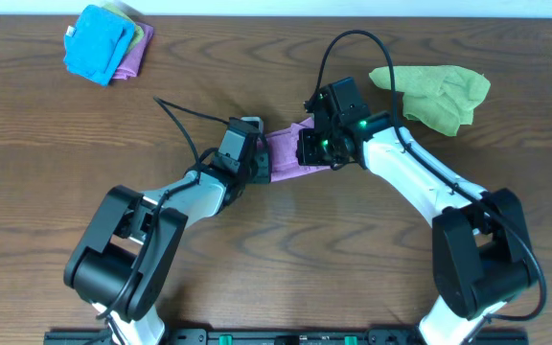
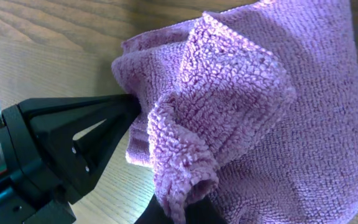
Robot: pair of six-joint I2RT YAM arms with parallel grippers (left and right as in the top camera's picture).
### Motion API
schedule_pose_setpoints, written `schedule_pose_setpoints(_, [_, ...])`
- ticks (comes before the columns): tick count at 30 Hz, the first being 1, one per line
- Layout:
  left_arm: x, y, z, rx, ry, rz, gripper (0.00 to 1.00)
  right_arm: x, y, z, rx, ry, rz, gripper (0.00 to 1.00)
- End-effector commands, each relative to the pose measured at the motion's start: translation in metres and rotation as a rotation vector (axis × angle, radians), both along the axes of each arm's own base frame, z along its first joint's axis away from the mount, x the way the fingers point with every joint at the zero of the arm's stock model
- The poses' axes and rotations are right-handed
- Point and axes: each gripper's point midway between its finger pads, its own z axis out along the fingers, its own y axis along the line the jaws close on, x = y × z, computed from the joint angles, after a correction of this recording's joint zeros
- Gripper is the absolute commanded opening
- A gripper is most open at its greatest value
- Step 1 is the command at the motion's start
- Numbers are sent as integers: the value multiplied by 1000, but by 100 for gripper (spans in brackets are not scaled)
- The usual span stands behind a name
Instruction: Fold the cloth
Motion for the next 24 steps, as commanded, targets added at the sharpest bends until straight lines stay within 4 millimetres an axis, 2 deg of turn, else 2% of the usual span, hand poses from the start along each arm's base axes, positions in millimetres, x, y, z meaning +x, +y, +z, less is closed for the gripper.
schedule_pose_setpoints(1, [-2,-1,-7,-14,17,-4,6,-2,5,2,11,-6,25,1])
schedule_pose_setpoints(6, [10,6,14,-36,-33,21,6,-2,5,2,9,-12,35,1])
schedule_pose_setpoints(12, [22,19,69,-75,-144,58,6,-2,6,2,8,-16,41,2])
schedule_pose_setpoints(16, [21,40,110,-59,-213,113,6,0,6,3,10,-22,42,2])
schedule_pose_setpoints(19, [10,55,141,-59,-242,140,6,1,11,5,8,-57,84,2])
schedule_pose_setpoints(22, [-19,70,175,-60,-250,151,5,4,18,6,-16,-112,120,2])
schedule_pose_setpoints(24, [-37,77,190,-59,-255,153,6,5,24,8,-25,-146,151,2])
